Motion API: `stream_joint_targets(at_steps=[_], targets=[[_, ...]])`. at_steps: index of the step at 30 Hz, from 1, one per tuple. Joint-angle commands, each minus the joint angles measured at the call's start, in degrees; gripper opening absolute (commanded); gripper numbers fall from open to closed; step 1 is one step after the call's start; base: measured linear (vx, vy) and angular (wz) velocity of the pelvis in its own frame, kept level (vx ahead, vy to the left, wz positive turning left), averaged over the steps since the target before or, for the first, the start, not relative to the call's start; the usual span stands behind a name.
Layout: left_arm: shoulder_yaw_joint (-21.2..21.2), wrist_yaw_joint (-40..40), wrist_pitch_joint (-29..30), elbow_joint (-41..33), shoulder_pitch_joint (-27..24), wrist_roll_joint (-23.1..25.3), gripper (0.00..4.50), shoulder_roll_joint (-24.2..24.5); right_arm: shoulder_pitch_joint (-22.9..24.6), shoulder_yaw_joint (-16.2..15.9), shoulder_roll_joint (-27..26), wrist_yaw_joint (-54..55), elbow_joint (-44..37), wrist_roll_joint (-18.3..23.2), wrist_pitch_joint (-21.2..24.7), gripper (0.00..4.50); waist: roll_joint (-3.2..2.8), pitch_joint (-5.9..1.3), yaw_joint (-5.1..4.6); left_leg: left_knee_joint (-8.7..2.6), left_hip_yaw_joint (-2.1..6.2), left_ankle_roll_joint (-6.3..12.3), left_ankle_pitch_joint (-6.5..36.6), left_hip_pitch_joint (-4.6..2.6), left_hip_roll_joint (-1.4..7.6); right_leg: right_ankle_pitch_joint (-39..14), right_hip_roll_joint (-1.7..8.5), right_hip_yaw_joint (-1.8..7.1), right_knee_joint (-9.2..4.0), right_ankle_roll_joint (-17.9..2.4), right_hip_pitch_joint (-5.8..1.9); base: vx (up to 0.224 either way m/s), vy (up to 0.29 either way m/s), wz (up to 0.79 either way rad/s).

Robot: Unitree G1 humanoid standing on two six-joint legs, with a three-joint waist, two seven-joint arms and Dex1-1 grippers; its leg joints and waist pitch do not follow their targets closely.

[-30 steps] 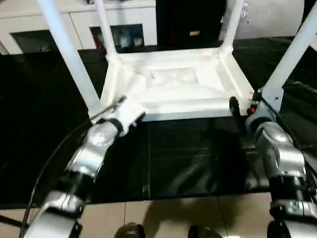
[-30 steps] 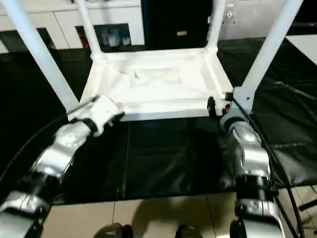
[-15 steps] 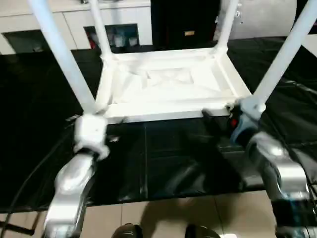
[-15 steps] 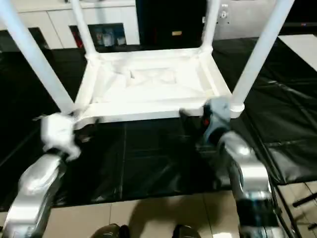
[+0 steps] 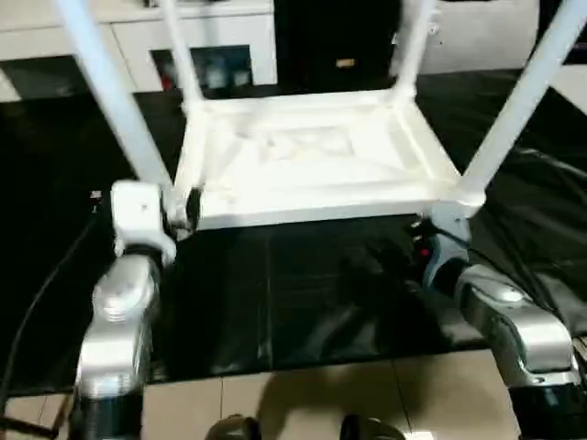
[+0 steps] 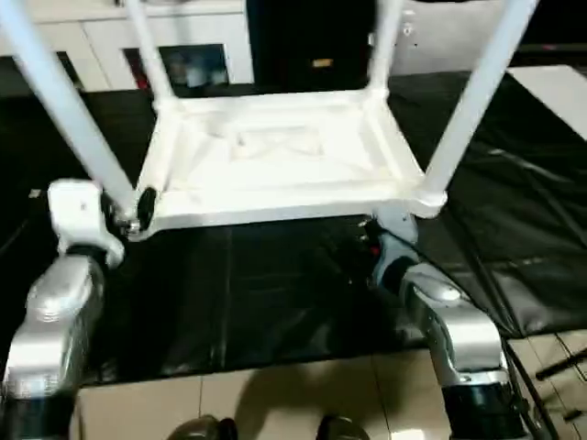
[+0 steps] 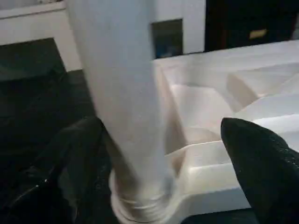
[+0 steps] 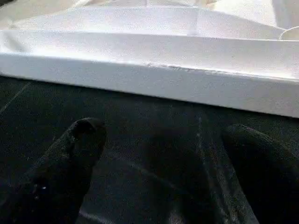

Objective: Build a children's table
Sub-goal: Rotate table base

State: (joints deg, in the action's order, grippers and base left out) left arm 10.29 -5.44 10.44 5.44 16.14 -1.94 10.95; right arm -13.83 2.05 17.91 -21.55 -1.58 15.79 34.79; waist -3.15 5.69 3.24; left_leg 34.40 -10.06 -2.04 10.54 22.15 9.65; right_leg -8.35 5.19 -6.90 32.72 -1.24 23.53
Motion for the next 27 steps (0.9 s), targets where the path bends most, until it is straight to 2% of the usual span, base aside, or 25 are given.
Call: stream_joint_targets(at_steps=[1,3,4,6,8,9,10,11,13,14,16,17,20,22,23,24,25,26,27], targets=[[1.53,-1.15,-2.03,8.21,4.70,-0.56,4.42,2.18,-0.60,-0.07,-0.10,1.06,0.90,-1.18,-1.47,4.50,0.40,-4.50,0.14,-4.12,1.51,3.68,13.37,-1.02,2.42,-23.04,3.27,2.97,-5.14,-3.29,-2.24,0.000,0.000,0.00],[2.29,-1.72,-3.49,14.06,8.46,-0.70,4.42,3.59,-0.98,-0.37,0.04,2.67,2.11,-3.39,-3.25,4.50,0.17,-4.82,0.41,-4.04,1.60,2.99,12.67,-1.15,2.40,-21.48,3.37,2.95,-4.70,-3.45,-2.43,0.000,0.000,0.00],[2.84,-2.74,-3.94,16.57,10.25,-1.50,4.42,4.02,-1.26,0.28,-0.31,4.03,2.90,-3.71,-3.55,4.50,0.37,-4.75,0.43,-4.23,1.81,2.74,11.80,-0.80,2.77,-19.49,3.64,3.01,-4.33,-4.43,-2.78,0.000,0.000,0.00],[4.06,-3.84,-5.47,22.42,13.92,-2.56,4.42,5.29,-1.67,1.15,-0.43,5.88,4.74,-4.33,-3.78,4.50,0.22,-5.00,0.41,-4.00,1.65,2.75,10.81,-0.95,2.67,-16.38,3.65,3.11,-3.78,-6.74,-2.78,0.000,0.000,0.00],[3.92,-5.07,-6.75,25.58,15.45,-2.83,4.42,6.28,-1.87,1.19,-0.39,6.57,5.15,-5.00,-4.11,4.50,0.28,-4.96,0.43,-4.03,1.66,3.01,10.37,-0.82,2.87,-14.50,3.78,3.23,-3.46,-7.92,-2.93,0.000,0.000,0.00],[3.71,-6.74,-7.44,27.07,16.19,-3.16,4.42,6.79,-2.03,1.40,-0.52,6.82,5.54,-5.04,-4.33,4.50,0.31,-4.92,0.41,-4.02,1.57,3.21,10.30,-0.79,2.82,-14.28,3.77,3.24,-3.45,-8.15,-2.92,0.000,0.000,0.00],[3.77,-9.22,-7.97,29.01,17.14,-4.19,4.42,7.11,-2.30,1.66,-0.57,7.20,6.04,-5.10,-4.01,4.50,0.64,-4.92,0.42,-3.93,1.40,3.66,9.83,-0.79,2.66,-14.44,3.95,3.30,-3.62,-8.51,-2.99,0.000,0.000,0.00],[3.85,-11.22,-8.35,30.42,17.81,-5.03,4.42,7.29,-2.52,1.98,-0.68,7.57,6.48,-5.02,-3.55,4.50,0.51,-4.88,0.45,-3.94,1.34,3.73,9.92,-0.83,2.63,-15.21,4.00,3.33,-3.56,-8.85,-2.99,0.000,0.000,0.00],[4.16,-18.40,-10.40,34.99,19.95,-7.81,4.42,7.50,-3.55,2.09,-0.43,8.19,8.67,-5.67,-2.85,4.50,0.63,-4.70,0.52,-4.04,1.32,3.45,10.72,-0.96,2.77,-17.47,4.20,3.35,-3.82,-9.07,-2.90,0.000,0.000,0.00],[3.98,-26.47,-9.42,35.47,20.31,-10.64,4.42,7.55,-4.34,1.84,0.16,6.71,10.75,-5.64,-4.31,4.50,1.16,-4.67,0.43,-4.06,1.22,3.02,11.81,-1.08,2.73,-19.55,4.35,3.36,-4.03,-8.78,-2.94,0.000,0.000,0.00],[3.79,-30.78,-8.22,35.33,20.32,-12.06,4.42,7.55,-4.77,1.87,0.45,5.63,11.90,-5.23,-5.01,4.50,0.96,-4.61,0.56,-4.12,1.22,2.72,12.07,-1.17,2.90,-20.73,4.65,3.47,-4.06,-8.97,-2.91,0.000,0.000,0.00],[2.53,-39.20,-5.82,33.60,19.48,-14.66,4.42,7.98,-5.71,2.18,1.10,5.80,14.41,-5.78,-6.79,4.50,0.89,-4.47,0.55,-4.17,1.21,2.46,12.49,-1.29,3.10,-21.25,4.63,3.55,-4.14,-9.04,-2.73,0.000,0.000,0.00],[1.12,-44.19,-3.40,32.73,18.74,-15.74,4.42,8.90,-6.42,2.59,1.76,6.38,16.58,-6.55,-8.33,4.50,0.76,-4.58,1.01,-4.28,1.11,2.19,12.02,-1.46,3.41,-19.12,4.44,3.69,-3.59,-9.96,-2.61,0.000,0.000,0.00],[-1.45,-52.46,-0.38,30.87,17.07,-17.42,4.42,11.34,-7.20,3.50,3.30,6.53,19.68,-7.20,-9.85,4.50,1.30,-4.63,1.24,-4.31,0.97,2.33,10.69,-1.34,3.48,-17.71,4.58,3.87,-3.31,-10.41,-2.76,0.000,0.000,0.00],[-1.97,-54.20,0.28,30.48,16.76,-17.89,4.42,11.84,-7.36,3.84,3.62,6.37,20.33,-7.19,-10.07,4.50,1.15,-4.64,1.49,-4.20,0.78,2.56,9.73,-1.51,3.45,-17.01,4.49,3.98,-3.07,-10.85,-2.66,0.000,0.000,0.00],[-2.81,-56.58,2.28,28.31,15.74,-19.11,4.42,12.35,-7.54,4.14,3.97,5.95,21.08,-7.15,-10.42,4.50,1.33,-4.65,1.42,-4.17,0.73,2.77,9.44,-1.37,3.41,-16.52,4.48,4.02,-2.99,-11.01,-2.81,0.000,0.000,0.00],[-3.08,-57.37,2.94,27.60,15.41,-19.51,4.42,12.52,-7.60,4.23,4.09,5.82,21.33,-7.14,-10.53,4.50,1.25,-4.81,1.58,-4.17,0.87,2.68,8.97,-1.32,3.58,-15.87,4.77,4.03,-2.62,-11.40,-3.06,0.000,0.000,0.00],[-5.62,-63.02,8.13,20.51,12.23,-22.72,4.42,13.82,-8.23,4.64,5.04,5.10,23.69,-7.29,-11.65,4.50,1.42,-4.74,1.51,-4.15,0.74,3.03,8.24,-1.21,3.65,-15.31,4.74,4.07,-2.55,-11.72,-3.02,0.000,0.000,0.00],[-6.67,-64.69,10.80,17.28,10.91,-24.24,4.42,14.33,-8.57,4.70,5.46,4.94,24.91,-7.46,-12.25,4.50,1.31,-4.84,1.51,-4.15,0.83,3.06,7.83,-1.22,3.80,-14.90,4.90,4.09,-2.31,-12.16,-3.11,0.000,0.000,0.00]])
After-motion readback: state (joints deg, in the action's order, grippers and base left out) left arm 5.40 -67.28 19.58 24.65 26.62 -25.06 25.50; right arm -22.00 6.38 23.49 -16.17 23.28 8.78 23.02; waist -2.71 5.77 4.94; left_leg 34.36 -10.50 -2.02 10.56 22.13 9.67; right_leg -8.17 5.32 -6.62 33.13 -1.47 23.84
